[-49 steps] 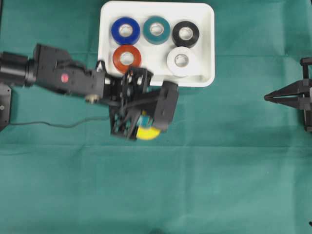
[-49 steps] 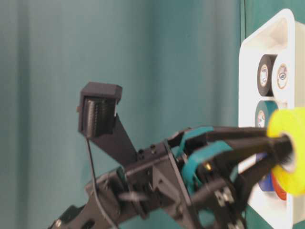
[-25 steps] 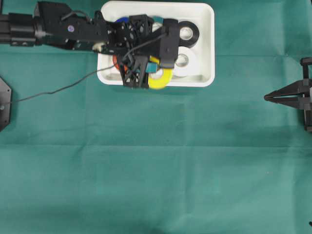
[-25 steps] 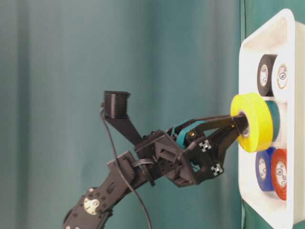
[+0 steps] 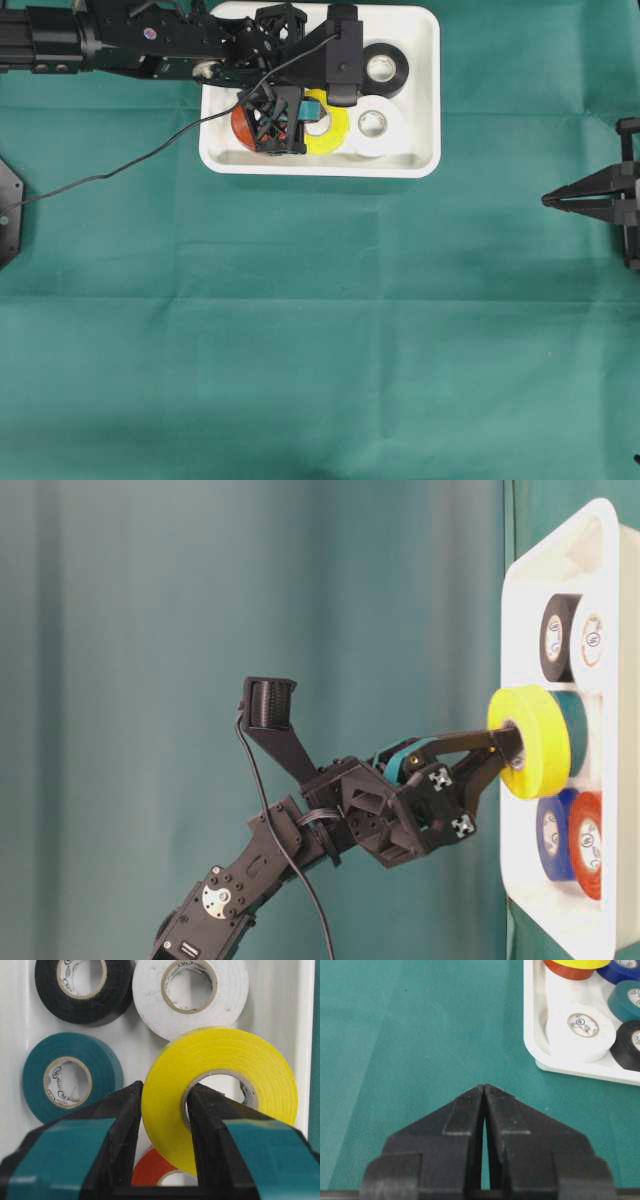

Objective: Put the tape into the white case with the left arm.
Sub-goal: 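Set the yellow tape between the orange-red and white tapes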

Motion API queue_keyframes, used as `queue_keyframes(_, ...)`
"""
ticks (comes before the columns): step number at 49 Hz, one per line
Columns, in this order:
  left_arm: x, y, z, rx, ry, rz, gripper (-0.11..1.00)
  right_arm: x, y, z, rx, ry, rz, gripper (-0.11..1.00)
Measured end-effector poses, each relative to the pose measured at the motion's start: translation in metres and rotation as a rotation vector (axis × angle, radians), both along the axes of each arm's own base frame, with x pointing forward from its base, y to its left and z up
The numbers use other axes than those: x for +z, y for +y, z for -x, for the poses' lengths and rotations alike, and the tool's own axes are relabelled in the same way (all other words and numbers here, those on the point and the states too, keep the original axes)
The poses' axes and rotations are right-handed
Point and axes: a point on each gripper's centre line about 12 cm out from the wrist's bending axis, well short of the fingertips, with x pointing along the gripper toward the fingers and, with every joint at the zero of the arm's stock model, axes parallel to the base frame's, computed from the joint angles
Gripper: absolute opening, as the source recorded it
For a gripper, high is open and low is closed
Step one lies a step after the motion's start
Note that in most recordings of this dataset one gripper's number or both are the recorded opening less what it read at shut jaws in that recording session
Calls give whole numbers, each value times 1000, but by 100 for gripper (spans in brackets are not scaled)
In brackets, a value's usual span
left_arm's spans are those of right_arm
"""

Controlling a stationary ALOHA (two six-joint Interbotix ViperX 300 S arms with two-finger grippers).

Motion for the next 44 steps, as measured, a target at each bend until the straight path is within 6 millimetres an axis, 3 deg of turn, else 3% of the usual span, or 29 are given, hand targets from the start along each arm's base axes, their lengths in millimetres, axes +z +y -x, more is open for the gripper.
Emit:
queue_keyframes(8,0,-1,0,0,-2,0,28,0,0,0,1,-2,1,-10)
queue_keyframes(18,0,0,0,1,-2,0,84,0,0,0,1,0,1,-10)
queue_keyframes(24,0,0,0,3,-4,2,69,0,0,0,0,2,0,-10)
queue_keyframes(35,-2,-2,6,7,7,8,69,0,0,0,0,0,0,-10)
queue_keyframes(44,10,-12,30,23,-8,21,69,0,0,0,1,0,1,-10)
